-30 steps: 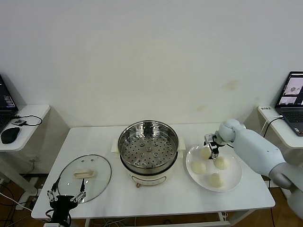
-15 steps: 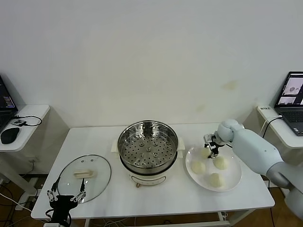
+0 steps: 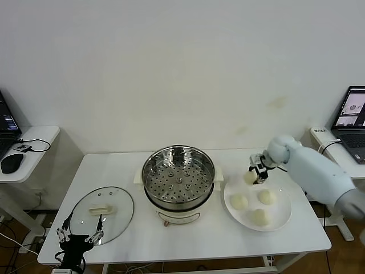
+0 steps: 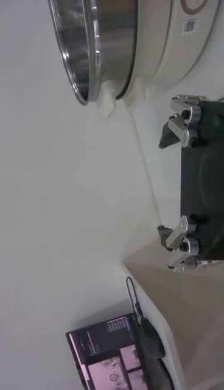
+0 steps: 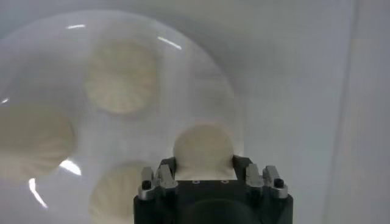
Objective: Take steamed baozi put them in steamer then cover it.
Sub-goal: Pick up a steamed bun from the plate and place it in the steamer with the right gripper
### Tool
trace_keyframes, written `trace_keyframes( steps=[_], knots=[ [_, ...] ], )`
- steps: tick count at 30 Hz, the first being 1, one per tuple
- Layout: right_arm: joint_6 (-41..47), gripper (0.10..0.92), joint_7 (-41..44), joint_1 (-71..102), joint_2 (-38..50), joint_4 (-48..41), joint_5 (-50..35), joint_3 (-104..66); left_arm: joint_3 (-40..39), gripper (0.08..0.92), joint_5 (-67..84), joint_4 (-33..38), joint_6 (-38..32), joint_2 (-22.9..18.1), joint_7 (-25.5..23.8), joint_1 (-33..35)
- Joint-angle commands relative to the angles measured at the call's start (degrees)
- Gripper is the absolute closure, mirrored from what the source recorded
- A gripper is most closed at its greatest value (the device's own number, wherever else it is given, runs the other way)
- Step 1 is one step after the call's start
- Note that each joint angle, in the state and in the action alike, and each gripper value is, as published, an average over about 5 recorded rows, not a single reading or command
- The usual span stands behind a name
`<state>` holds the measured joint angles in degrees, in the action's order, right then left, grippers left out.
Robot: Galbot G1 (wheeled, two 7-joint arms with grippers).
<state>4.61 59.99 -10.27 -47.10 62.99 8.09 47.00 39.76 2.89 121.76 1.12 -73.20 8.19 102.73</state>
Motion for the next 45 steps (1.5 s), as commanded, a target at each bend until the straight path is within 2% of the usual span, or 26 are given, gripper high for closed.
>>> trace_keyframes(
  steps=[1, 9, 17, 28, 39, 45],
  knots=[
    [1.28, 0.431, 0.21, -9.98, 4.58, 7.97, -8.92, 5.85, -0.03, 0.177, 0.07, 0.04, 0.03, 0.05, -0.02, -0.01],
    [0.64, 0.424, -1.00, -24.84, -3.33, 8.35, -17.08, 15.75, -0.22, 0.177, 1.06, 0.42, 0.23, 0.43, -0.10, -0.36],
    [-2.10, 0.423, -2.67, -26.04, -15.95, 7.17, -20.64, 19.94, 0.76, 0.177, 1.68, 1.40, 0.35, 0.10, -0.11, -0.09],
    [-14.79, 0.423, -4.80, -22.58, -27.86, 2.07, -12.26, 25.75, 2.38, 0.177, 2.23, 2.02, 0.26, -0.38, -0.04, 0.30],
    [-25.29, 0.421, -7.23, -17.38, -32.95, -6.20, 1.40, 26.80, 2.59, 0.177, 2.01, 1.81, 0.11, -0.85, 0.07, -0.13],
    [-29.06, 0.416, -8.23, -15.89, -34.25, -9.39, 6.03, 26.11, 2.76, 0.177, 2.00, 1.88, 0.09, -0.89, 0.07, -0.21]
  ],
)
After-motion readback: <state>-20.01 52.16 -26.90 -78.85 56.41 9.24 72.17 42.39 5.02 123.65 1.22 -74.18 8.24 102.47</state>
